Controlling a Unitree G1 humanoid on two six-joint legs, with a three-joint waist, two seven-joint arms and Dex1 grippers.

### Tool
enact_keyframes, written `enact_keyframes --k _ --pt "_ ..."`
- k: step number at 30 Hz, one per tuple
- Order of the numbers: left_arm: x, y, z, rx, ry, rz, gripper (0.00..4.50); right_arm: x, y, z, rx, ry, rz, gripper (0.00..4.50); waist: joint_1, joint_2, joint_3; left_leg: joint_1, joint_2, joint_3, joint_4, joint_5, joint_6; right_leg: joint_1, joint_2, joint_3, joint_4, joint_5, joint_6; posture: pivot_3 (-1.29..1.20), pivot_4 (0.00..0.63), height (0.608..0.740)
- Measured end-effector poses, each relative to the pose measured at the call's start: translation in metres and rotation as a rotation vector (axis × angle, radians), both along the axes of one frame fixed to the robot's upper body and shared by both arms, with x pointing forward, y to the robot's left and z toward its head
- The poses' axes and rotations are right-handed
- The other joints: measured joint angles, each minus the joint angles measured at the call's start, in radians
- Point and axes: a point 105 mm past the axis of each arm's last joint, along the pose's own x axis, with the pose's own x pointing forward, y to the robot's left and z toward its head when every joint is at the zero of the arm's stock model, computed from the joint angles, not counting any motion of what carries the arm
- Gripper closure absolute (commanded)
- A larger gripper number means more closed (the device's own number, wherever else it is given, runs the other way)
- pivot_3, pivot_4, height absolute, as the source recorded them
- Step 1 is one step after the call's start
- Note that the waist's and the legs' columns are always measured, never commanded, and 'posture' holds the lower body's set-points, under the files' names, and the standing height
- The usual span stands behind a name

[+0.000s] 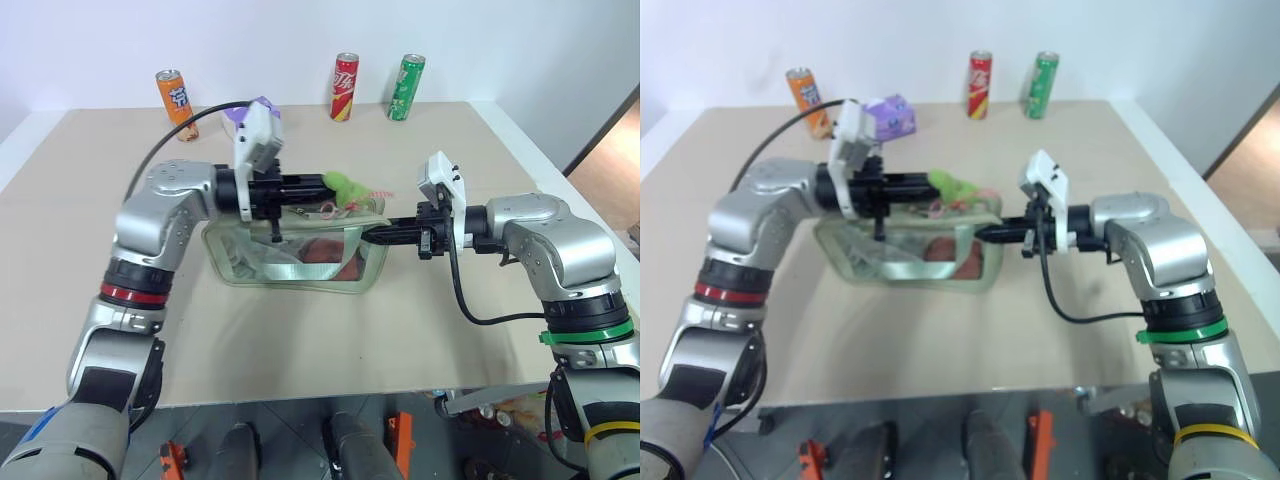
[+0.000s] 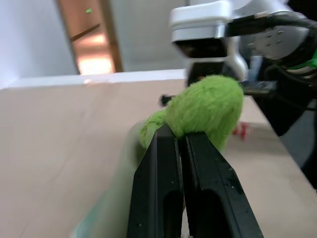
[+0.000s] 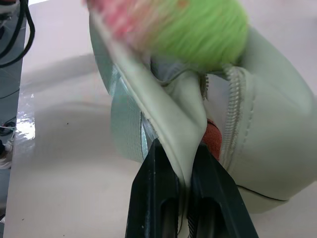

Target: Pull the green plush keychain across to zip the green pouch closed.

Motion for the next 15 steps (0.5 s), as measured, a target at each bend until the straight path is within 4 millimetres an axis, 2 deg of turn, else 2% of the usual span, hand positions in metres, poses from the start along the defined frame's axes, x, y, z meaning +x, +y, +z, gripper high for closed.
enact_keyframes --k 8,15 --pt "0.0 0.047 0.02 -0.139 0.042 0.133 4.48 0.001 0.0 -0.001 0.0 -0.001 0.005 4.5 0.0 0.0 0.0 0.0 0.0 0.0 0.0 0.0 0.0 0.0 0.0 0.0 0.0 0.0 0.0 0.0 0.15 0.74" --pt "0.001 0.054 0.017 -0.136 0.061 0.188 4.48 0.003 0.002 0.0 0.001 0.001 0.017 4.5 -0.001 0.0 0.0 0.0 0.001 0.0 0.0 0.0 0.0 0.0 0.001 0.0 0.0 0.0 0.0 0.0 0.15 0.74"
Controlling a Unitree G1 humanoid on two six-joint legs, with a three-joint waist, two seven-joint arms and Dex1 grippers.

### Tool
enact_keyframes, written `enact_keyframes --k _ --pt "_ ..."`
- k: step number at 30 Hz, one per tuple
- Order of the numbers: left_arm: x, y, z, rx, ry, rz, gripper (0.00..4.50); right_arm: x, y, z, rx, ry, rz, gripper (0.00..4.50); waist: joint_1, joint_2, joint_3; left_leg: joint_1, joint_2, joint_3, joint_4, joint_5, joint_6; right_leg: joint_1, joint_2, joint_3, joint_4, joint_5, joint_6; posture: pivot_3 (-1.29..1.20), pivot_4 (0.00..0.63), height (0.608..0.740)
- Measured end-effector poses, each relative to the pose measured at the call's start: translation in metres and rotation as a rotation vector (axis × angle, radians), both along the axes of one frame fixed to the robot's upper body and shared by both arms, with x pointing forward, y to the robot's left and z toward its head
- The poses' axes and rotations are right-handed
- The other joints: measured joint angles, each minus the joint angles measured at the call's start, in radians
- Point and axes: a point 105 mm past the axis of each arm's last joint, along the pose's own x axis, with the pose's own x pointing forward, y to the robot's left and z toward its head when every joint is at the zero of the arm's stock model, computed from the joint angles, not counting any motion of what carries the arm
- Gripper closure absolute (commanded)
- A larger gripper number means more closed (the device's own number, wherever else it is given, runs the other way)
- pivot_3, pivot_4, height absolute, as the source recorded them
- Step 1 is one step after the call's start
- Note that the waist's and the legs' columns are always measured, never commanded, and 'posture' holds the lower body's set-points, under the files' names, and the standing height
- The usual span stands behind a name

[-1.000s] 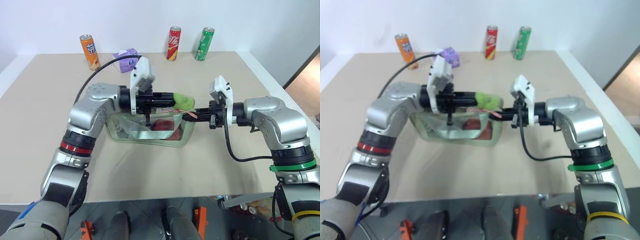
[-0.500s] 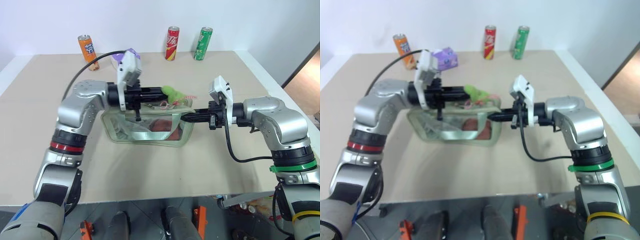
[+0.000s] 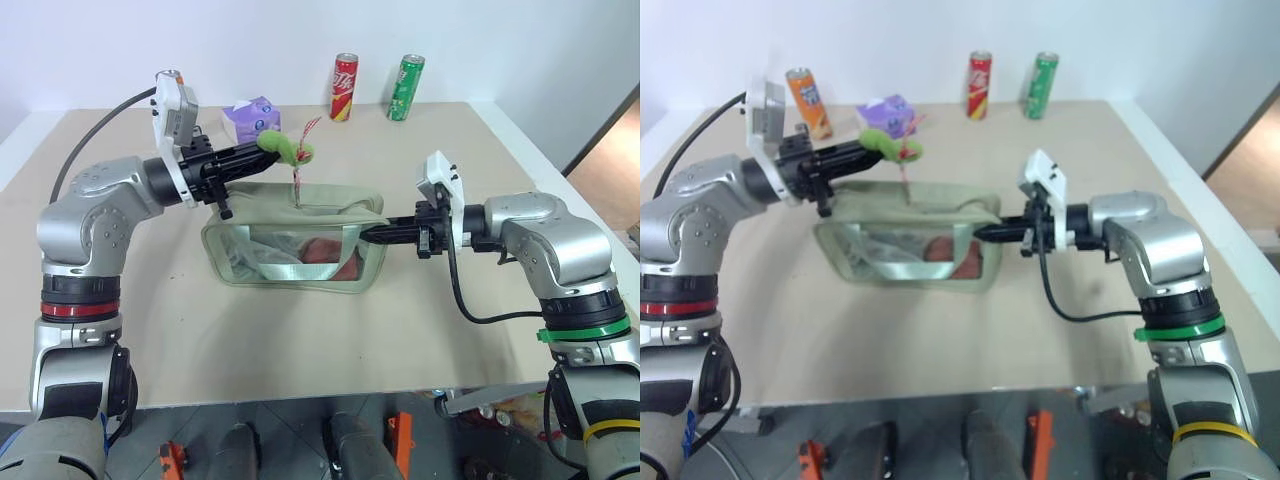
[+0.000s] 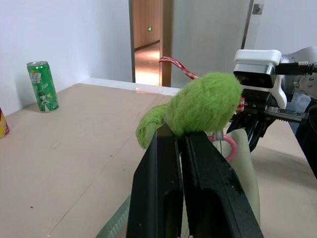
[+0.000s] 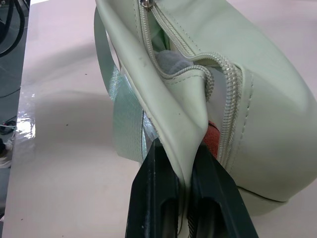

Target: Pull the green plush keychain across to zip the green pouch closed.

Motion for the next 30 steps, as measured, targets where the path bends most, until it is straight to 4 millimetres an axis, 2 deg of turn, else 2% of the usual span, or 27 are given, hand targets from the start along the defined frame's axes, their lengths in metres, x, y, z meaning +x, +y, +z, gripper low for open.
enact_keyframes --k 3,4,9,14,19,24,27,30 --pt "0.0 -0.003 -0.004 0.015 0.008 -0.003 4.48 0.0 0.0 0.0 0.001 0.0 0.001 4.5 0.0 0.0 0.0 0.0 0.0 0.0 0.0 0.0 0.0 0.0 0.0 0.0 0.0 0.0 0.0 0.0 0.15 0.74" --pt "-0.001 -0.004 -0.005 0.023 0.008 -0.006 3.83 0.0 0.0 0.0 0.001 0.0 0.001 4.5 0.0 0.0 0.0 0.0 0.0 0.0 0.0 0.0 0.0 0.0 0.0 0.0 0.0 0.0 0.0 0.0 0.15 0.74" --pt "-0.004 -0.01 -0.01 0.042 0.013 -0.029 2.2 0.0 0.0 0.0 0.001 0.001 0.0 4.5 0.0 0.0 0.0 0.0 0.0 0.0 0.0 0.0 0.0 0.0 0.0 0.0 0.0 0.0 0.0 0.0 0.15 0.74" --pt "0.003 -0.009 -0.009 0.026 0.028 -0.004 0.48 -0.001 -0.001 -0.002 0.0 0.008 -0.002 4.5 0.0 0.0 0.0 0.0 0.0 0.0 0.0 0.0 0.0 0.0 0.0 0.0 0.0 0.0 0.0 0.0 0.15 0.74" --pt "0.007 -0.005 -0.003 -0.001 0.023 0.025 0.48 -0.001 0.0 -0.002 -0.001 0.006 -0.002 4.5 0.0 0.0 0.0 0.0 0.0 0.0 0.0 0.0 0.0 0.0 0.0 0.0 0.0 0.0 0.0 0.0 0.15 0.74" --pt "0.002 0.015 0.016 -0.09 0.021 0.05 0.48 -0.001 0.0 -0.002 -0.001 0.008 -0.002 4.5 -0.001 0.0 0.0 0.0 0.0 0.0 0.0 0.0 0.0 0.0 0.0 0.0 0.0 0.0 0.0 0.0 0.15 0.74" --pt "-0.018 0.047 0.02 -0.062 0.021 0.091 0.48 -0.002 0.001 -0.002 -0.003 0.007 0.002 4.5 -0.01 0.0 0.0 0.001 0.001 0.001 -0.003 0.0 0.0 -0.001 0.0 0.001 0.0 -0.001 -0.001 0.0 0.15 0.74" --pt "-0.031 0.08 0.002 -0.014 0.1 0.178 0.48 -0.002 0.0 -0.002 -0.004 0.01 0.001 4.5 -0.01 0.0 0.0 0.001 0.001 0.0 -0.004 0.0 0.0 -0.001 0.001 0.0 0.0 -0.002 -0.002 0.0 0.15 0.74"
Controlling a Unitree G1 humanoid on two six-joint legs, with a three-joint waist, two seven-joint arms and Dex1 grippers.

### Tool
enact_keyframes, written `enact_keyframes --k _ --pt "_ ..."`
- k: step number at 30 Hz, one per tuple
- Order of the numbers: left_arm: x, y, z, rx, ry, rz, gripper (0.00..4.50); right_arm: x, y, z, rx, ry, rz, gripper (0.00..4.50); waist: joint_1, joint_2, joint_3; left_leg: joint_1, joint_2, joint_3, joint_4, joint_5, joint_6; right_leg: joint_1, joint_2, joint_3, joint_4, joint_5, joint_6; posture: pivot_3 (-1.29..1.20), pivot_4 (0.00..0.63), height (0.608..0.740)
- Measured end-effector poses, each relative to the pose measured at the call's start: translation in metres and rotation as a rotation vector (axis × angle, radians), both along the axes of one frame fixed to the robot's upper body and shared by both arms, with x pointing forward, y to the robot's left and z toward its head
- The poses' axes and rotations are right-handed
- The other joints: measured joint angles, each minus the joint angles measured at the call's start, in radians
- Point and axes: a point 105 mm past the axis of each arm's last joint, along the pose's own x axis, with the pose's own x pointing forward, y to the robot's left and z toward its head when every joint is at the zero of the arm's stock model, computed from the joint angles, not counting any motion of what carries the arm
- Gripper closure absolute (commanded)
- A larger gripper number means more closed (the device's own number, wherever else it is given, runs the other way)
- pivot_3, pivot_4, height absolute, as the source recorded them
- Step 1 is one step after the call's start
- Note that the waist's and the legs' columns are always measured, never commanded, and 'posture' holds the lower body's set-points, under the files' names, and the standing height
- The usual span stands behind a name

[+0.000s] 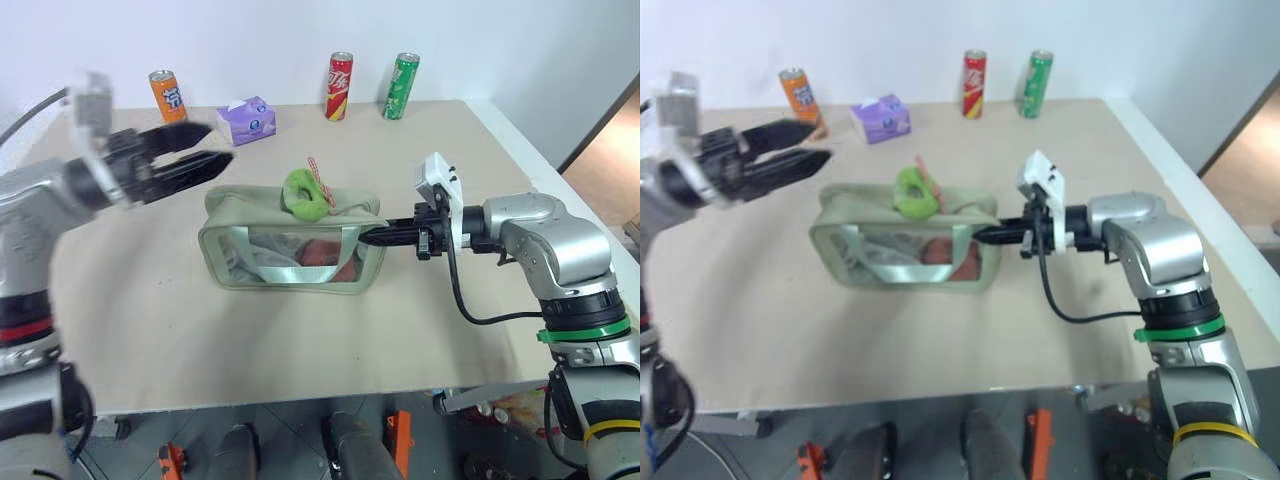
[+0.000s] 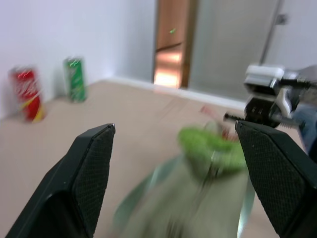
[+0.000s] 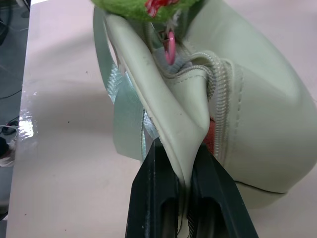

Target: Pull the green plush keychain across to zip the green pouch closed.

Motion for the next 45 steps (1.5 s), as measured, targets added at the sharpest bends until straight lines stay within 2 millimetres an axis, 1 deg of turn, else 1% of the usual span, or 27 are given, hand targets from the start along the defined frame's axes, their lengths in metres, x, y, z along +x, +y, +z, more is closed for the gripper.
enact_keyframes --k 3,6,8,10,14,19,23,27,31,32,33,36,39,42,43,45 --pt "-0.01 0.023 -0.033 0.092 0.095 0.082 0.48 0.0 -0.001 -0.001 0.001 0.002 -0.002 4.5 0.002 0.0 0.0 0.0 0.0 0.0 0.0 0.0 0.0 0.0 0.0 0.0 0.0 -0.001 -0.002 0.0 0.15 0.74" --pt "-0.026 0.04 -0.079 0.226 0.203 0.118 0.48 0.0 0.0 -0.001 0.002 0.003 0.0 4.5 0.003 0.0 0.0 0.0 0.0 0.0 0.0 0.0 0.0 0.0 0.0 0.0 0.0 -0.003 -0.005 0.0 0.15 0.74" --pt "-0.031 0.048 -0.095 0.288 0.236 0.133 0.48 0.001 -0.001 -0.001 0.004 0.004 -0.002 4.5 0.005 0.0 0.0 0.0 0.0 0.0 0.001 0.0 0.0 0.0 0.0 0.0 0.0 -0.002 -0.006 0.0 0.15 0.74" --pt "-0.03 0.05 -0.097 0.306 0.226 0.144 0.48 0.003 -0.001 0.0 0.006 0.003 -0.006 4.5 0.008 0.0 0.0 0.0 0.001 0.0 0.001 0.0 0.001 0.0 0.0 0.0 0.0 -0.002 -0.006 0.0 0.15 0.74" --pt "-0.025 0.049 -0.094 0.282 0.198 0.152 0.48 0.003 0.001 0.001 0.007 0.001 0.001 4.5 0.008 0.0 0.0 0.001 0.001 0.001 0.001 0.001 0.001 0.0 0.0 0.0 0.0 -0.002 -0.007 0.0 0.15 0.74" --pt "-0.021 0.032 -0.094 0.23 0.197 0.082 0.48 0.003 0.001 0.001 0.007 0.001 0.007 4.5 0.008 0.0 0.0 0.0 0.001 0.001 0.0 0.001 0.001 -0.001 0.001 0.0 0.0 -0.002 -0.006 0.0 0.15 0.74" --pt "-0.018 0.022 -0.098 0.2 0.208 0.043 0.48 0.003 0.001 0.002 0.007 0.0 0.008 4.5 0.009 0.0 0.0 0.0 0.001 0.001 -0.001 0.0 0.001 -0.001 0.001 0.0 0.0 -0.001 -0.005 0.0 0.15 0.74" --pt "-0.009 0.012 -0.107 0.155 0.244 0.014 0.48 0.003 0.001 0.002 0.003 -0.002 0.008 4.5 0.008 0.0 0.0 0.0 0.001 0.001 -0.001 0.0 0.001 -0.001 0.001 0.0 0.0 -0.001 -0.005 0.0 0.15 0.74" --pt "0.006 0.005 -0.1 0.077 0.224 0.018 0.48 0.003 0.001 0.003 0.0 -0.004 0.009 4.5 0.01 0.0 0.0 0.0 0.001 0.0 0.0 0.0 0.001 0.0 0.002 0.0 0.0 -0.001 -0.005 0.0 0.15 0.74" --pt "0.007 0.004 -0.102 0.073 0.227 0.013 0.87 0.003 0.001 0.002 0.0 -0.003 0.011 4.5 0.009 0.0 0.0 0.0 0.001 0.001 0.001 0.0 0.001 0.0 0.002 0.0 0.0 -0.001 -0.005 0.0 0.15 0.74" --pt "0.008 0.001 -0.103 0.074 0.228 0.009 1.0 0.002 0.001 0.002 0.0 -0.002 0.013 4.5 0.008 0.0 0.0 0.0 0.001 0.001 0.0 0.0 0.001 0.0 0.002 0.001 0.0 -0.001 -0.005 0.0 0.15 0.74" --pt "0.013 -0.005 -0.107 0.051 0.228 0.008 1.92 0.002 0.001 0.002 -0.001 -0.002 0.015 4.5 0.009 0.0 0.0 0.0 0.001 0.001 0.0 0.0 0.001 0.0 0.002 0.0 0.0 0.001 -0.002 0.0 0.15 0.74" --pt "0.016 -0.009 -0.106 0.034 0.22 0.006 3.01 0.002 0.001 0.002 -0.002 -0.002 0.013 4.5 0.009 0.0 0.0 0.0 0.001 0.001 0.0 0.0 0.001 0.0 0.002 0.0 0.0 0.001 -0.002 0.0 0.15 0.74" --pt "0.013 -0.009 -0.107 0.033 0.223 -0.006 4.12 0.002 0.001 0.002 -0.003 -0.002 0.012 4.5 0.009 0.0 0.0 0.0 0.001 0.0 0.0 0.0 0.001 0.0 0.002 0.0 0.0 0.001 -0.002 0.0 0.15 0.74" --pt "0.011 -0.01 -0.109 0.032 0.228 -0.016 4.35 0.002 0.001 0.002 -0.005 -0.003 0.01 4.5 0.009 0.0 0.0 0.0 0.001 0.001 0.0 0.0 0.001 0.0 0.002 0.0 0.0 0.001 -0.002 0.0 0.15 0.74" --pt "0.007 -0.011 -0.111 0.027 0.238 -0.031 4.43 0.003 0.0 0.002 -0.007 -0.003 0.009 4.5 0.009 0.0 0.0 0.0 0.001 0.001 0.0 0.0 0.001 0.0 0.002 0.0 0.0 0.001 -0.002 0.0 0.15 0.74"
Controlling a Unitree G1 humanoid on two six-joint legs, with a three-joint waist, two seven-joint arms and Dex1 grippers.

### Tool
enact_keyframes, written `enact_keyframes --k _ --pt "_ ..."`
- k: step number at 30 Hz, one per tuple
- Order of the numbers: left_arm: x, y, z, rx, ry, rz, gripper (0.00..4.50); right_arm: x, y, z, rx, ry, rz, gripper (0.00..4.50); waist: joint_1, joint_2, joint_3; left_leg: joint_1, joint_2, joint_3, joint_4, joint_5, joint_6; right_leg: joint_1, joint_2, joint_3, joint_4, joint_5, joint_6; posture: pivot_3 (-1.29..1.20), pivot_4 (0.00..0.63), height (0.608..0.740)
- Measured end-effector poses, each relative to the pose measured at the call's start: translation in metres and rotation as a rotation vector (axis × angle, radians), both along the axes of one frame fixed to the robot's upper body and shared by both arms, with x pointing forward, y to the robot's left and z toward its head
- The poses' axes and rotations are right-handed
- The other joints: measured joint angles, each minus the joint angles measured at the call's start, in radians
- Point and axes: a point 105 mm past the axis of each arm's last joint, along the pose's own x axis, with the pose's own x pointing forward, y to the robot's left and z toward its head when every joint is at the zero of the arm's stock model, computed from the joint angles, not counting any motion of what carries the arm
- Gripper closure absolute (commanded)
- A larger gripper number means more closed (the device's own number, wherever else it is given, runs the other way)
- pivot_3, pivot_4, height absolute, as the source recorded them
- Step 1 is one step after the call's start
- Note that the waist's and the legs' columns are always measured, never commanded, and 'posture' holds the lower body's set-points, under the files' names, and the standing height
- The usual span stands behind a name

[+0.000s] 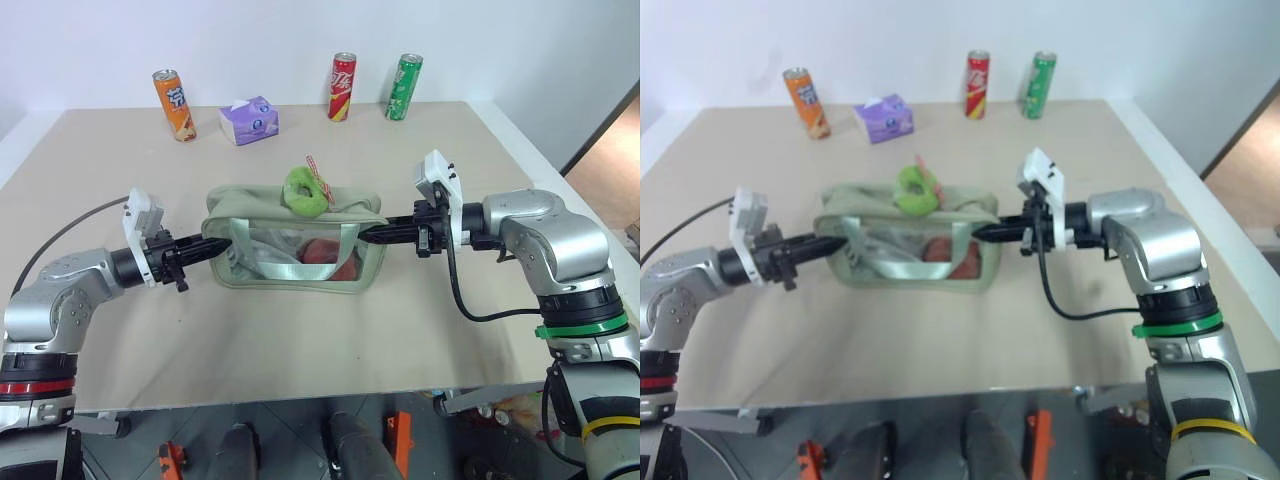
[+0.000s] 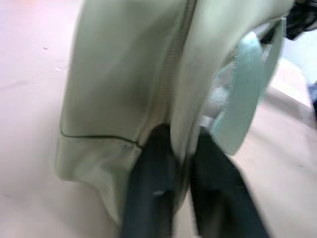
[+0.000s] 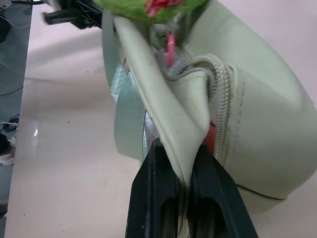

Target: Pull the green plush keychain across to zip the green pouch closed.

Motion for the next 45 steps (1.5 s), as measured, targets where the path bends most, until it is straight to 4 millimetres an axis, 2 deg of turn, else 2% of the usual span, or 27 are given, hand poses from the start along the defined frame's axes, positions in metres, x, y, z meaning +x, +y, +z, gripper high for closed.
enact_keyframes --k 14,18,20,22,26,27,33,35,37,39,41,42,45 --pt "-0.002 0.001 0.002 0.02 0.009 0.006 4.43 0.002 0.0 0.001 -0.006 -0.033 -0.001 4.5 -0.001 0.0 0.0 0.0 0.0 0.0 0.0 0.0 0.0 0.0 0.0 0.0 0.0 0.0 0.0 0.0 0.15 0.74" --pt "-0.002 0.0 0.002 0.022 0.01 0.007 4.5 0.006 0.0 0.0 0.008 -0.036 -0.019 3.12 0.0 0.0 0.0 0.0 0.0 0.0 0.0 0.0 0.0 0.0 0.0 0.0 0.0 0.0 0.0 0.0 0.15 0.74" --pt "-0.001 0.0 0.002 0.023 0.01 0.007 4.5 0.006 -0.001 0.0 0.008 -0.035 -0.016 2.57 0.0 0.0 0.0 0.0 0.0 0.0 0.0 0.0 0.0 0.0 0.0 0.0 0.0 0.0 0.0 0.0 0.15 0.74" --pt "-0.001 0.0 0.002 0.024 0.01 0.007 4.5 0.005 -0.002 0.001 0.005 -0.034 -0.014 1.79 0.0 0.0 0.0 0.0 0.0 0.0 0.0 0.0 0.0 0.0 0.0 0.0 0.0 0.0 0.0 0.0 0.15 0.74" --pt "-0.001 -0.001 0.001 0.025 0.01 0.007 4.5 -0.002 -0.006 0.008 0.032 -0.016 0.013 0.54 0.001 0.0 0.0 0.0 0.0 0.0 0.0 0.0 0.0 0.0 0.0 0.0 0.0 0.0 0.0 0.0 0.15 0.74" --pt "-0.001 -0.001 0.001 0.024 0.01 0.004 4.5 -0.006 -0.01 0.013 0.036 -0.026 0.021 0.08 0.001 0.0 0.0 0.0 0.0 0.0 0.0 0.0 0.0 0.0 0.0 0.0 0.0 0.0 0.0 0.0 0.15 0.74" --pt "-0.001 -0.001 0.001 0.026 0.009 0.006 4.5 -0.002 -0.041 0.036 0.037 -0.095 -0.059 0.03 0.0 0.0 0.0 0.0 0.0 0.0 0.001 0.0 0.0 0.0 0.0 0.0 0.0 -0.002 -0.003 0.0 0.15 0.74" --pt "-0.001 -0.001 0.001 0.027 0.008 0.007 4.5 0.004 -0.048 0.052 0.073 -0.141 -0.095 0.03 -0.001 0.0 0.0 0.001 0.0 0.001 0.001 0.0 0.0 0.0 0.0 0.0 0.0 -0.001 -0.004 0.0 0.15 0.74" --pt "0.0 -0.001 0.001 0.028 0.006 0.008 4.5 0.016 -0.047 0.085 0.169 -0.215 -0.14 0.03 -0.004 0.0 0.0 0.001 0.0 0.001 0.001 0.0 0.0 0.0 0.0 0.001 0.0 0.0 -0.004 0.0 0.15 0.74" --pt "0.0 -0.001 0.001 0.03 0.005 0.009 4.5 0.018 -0.035 0.105 0.214 -0.261 -0.128 0.03 -0.005 0.0 0.0 0.002 0.0 0.001 0.001 0.0 0.0 0.0 0.0 0.001 0.0 0.0 -0.004 0.0 0.15 0.74" --pt "0.0 -0.001 0.001 0.032 0.004 0.008 4.5 0.017 -0.021 0.112 0.227 -0.282 -0.09 0.03 -0.004 0.0 0.0 0.002 0.0 0.0 0.0 0.0 0.0 0.0 0.001 0.0 0.0 0.0 -0.004 0.0 0.15 0.74" --pt "0.0 -0.004 0.0 0.03 0.006 -0.003 4.5 0.018 -0.006 0.104 0.206 -0.262 -0.051 0.03 0.0 0.0 0.0 0.0 0.0 0.0 0.001 0.0 0.0 0.0 0.0 0.0 0.0 -0.001 -0.004 0.0 0.15 0.74" --pt "0.0 -0.005 0.0 0.027 -0.002 -0.007 4.5 0.018 0.022 0.081 0.142 -0.207 0.039 0.03 0.002 0.0 0.0 -0.001 0.0 0.0 0.0 0.0 0.0 0.0 0.0 0.001 0.0 0.001 -0.001 0.0 0.15 0.74"
